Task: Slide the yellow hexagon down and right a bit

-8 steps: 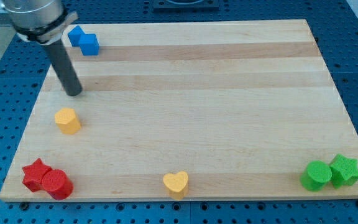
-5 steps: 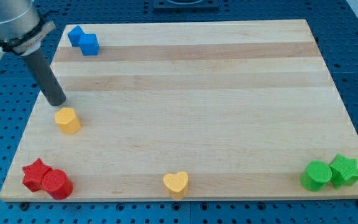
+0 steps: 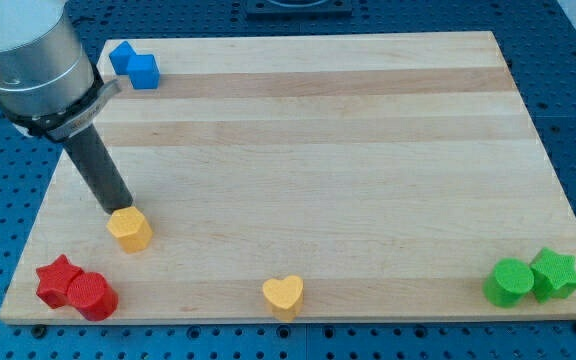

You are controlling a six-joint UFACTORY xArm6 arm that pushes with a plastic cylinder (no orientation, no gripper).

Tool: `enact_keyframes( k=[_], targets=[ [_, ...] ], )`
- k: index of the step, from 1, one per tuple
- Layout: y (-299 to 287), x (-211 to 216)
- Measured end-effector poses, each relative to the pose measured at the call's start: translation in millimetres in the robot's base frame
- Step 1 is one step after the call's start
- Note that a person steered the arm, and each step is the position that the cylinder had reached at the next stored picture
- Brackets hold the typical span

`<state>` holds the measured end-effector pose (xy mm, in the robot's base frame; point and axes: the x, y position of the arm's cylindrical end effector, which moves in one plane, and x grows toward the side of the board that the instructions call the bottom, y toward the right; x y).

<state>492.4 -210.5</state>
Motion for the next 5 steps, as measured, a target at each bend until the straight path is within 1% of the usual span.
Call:
enact_keyframes(
  k=[1,2,3,4,5],
  targets=[
    [-4.3,-21.7],
    [-16.7,-21.4],
    [-17.2,-21.4],
    [-28.3,-2.1],
    [-40.0,26.3]
  ],
)
